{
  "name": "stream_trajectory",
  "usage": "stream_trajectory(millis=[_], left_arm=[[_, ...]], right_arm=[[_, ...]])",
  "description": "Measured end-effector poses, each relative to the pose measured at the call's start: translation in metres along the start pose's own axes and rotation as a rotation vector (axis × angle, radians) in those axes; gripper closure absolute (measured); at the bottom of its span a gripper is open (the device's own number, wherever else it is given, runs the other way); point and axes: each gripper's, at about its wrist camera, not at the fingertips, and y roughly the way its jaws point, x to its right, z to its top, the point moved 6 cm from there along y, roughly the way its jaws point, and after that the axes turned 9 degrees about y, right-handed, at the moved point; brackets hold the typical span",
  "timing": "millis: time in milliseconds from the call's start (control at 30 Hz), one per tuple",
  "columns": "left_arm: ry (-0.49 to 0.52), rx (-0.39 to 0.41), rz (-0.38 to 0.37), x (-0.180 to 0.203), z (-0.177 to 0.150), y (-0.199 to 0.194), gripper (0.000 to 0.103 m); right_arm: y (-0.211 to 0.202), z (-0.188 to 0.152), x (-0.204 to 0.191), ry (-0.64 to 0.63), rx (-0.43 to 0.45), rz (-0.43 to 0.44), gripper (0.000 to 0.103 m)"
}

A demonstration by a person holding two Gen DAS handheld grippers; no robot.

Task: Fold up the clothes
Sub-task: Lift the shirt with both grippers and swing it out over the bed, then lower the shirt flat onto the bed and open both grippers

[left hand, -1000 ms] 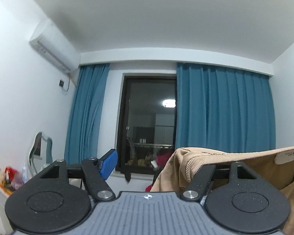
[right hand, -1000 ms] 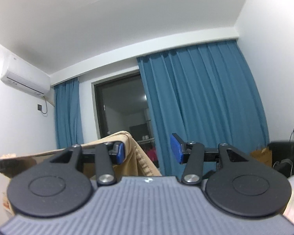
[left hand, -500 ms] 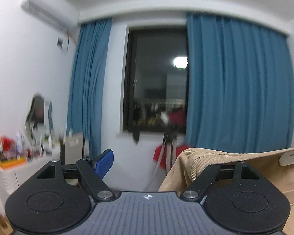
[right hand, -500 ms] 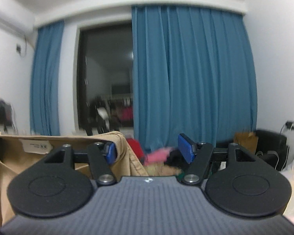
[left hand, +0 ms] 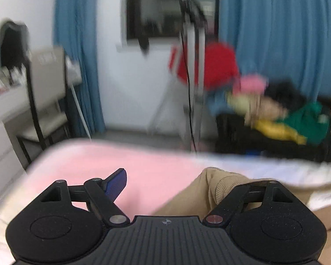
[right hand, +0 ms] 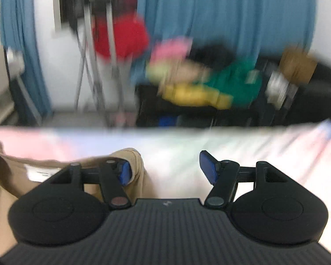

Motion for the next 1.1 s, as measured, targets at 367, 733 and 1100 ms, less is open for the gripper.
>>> stream_trajectory(millis=[367, 733, 1100], left_arm=[[0.244, -0.336, -0.205, 0.023, -0.011, 0.026, 0.017], [0.102, 0.048, -0.188, -0.027, -0.075, -0.163, 0.01], [-0.066, 0.091, -0.178, -0.098, -0.212, -0.364, 0.01]], right_arm=[[0.063, -0.028, -0.018, -0.039, -0.318, 0.159, 0.02], [-0.087, -0.069, -0.009, 0.31, -0.042, 0.184, 0.02], [-0.304, -0.176, -0.008, 0.329, 0.118, 0.147, 0.02]])
